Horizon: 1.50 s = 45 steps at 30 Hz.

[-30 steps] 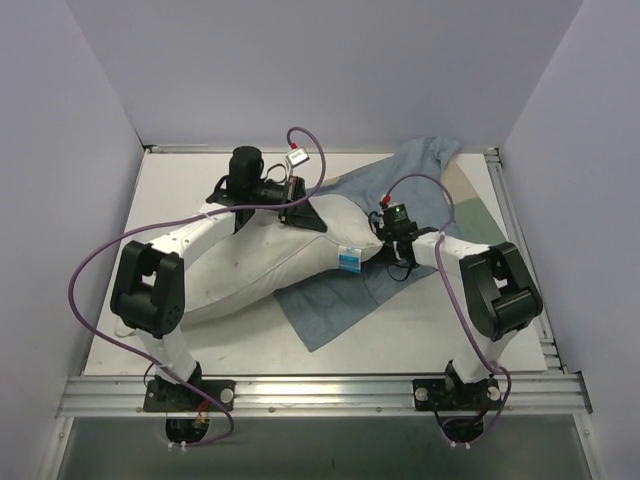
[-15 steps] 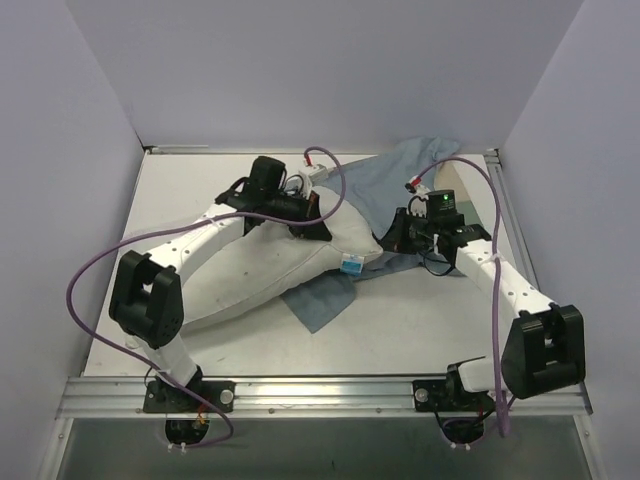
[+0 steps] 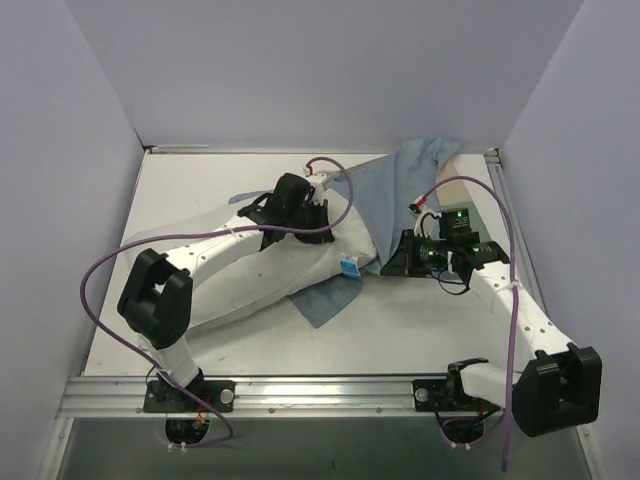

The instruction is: Put the pillow into the pillowcase

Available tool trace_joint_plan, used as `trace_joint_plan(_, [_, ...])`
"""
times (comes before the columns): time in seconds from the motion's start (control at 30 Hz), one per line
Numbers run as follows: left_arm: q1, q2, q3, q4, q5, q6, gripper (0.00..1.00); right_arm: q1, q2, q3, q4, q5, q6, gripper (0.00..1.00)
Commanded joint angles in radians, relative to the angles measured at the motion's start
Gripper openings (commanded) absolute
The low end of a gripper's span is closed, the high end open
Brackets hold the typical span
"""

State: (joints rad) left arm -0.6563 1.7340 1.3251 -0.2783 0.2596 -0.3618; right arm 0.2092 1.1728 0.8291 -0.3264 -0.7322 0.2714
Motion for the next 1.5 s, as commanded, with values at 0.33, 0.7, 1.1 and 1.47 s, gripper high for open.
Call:
trace_joint_plan(0.33, [-0.153, 0.038, 0.108, 0.093, -0.216, -0.129, 0.00, 0.033, 0.097, 0.192, -0.049, -0.128, 0.005, 0.00])
trace_joint_plan(0.7, [-0.146, 0.121, 0.020, 0.067, -0.321, -0.232, 0.00, 0.104, 0.015, 0.272, -0.057, -0.233, 0.069, 0.00])
trace_joint_plan(1.1, [-0.100, -0.160, -0.156, 0.263, 0.191, 0.035, 0.39, 0.081, 0.036, 0.105, -0.184, -0.150, -0.161, 0.00])
trace_joint_plan(1.47, [-0.215, -0.225, -0.118, 0.120, 0.331, 0.599, 0.75, 0.007, 0.010, 0.105, -0.180, -0.182, -0.138, 0.00])
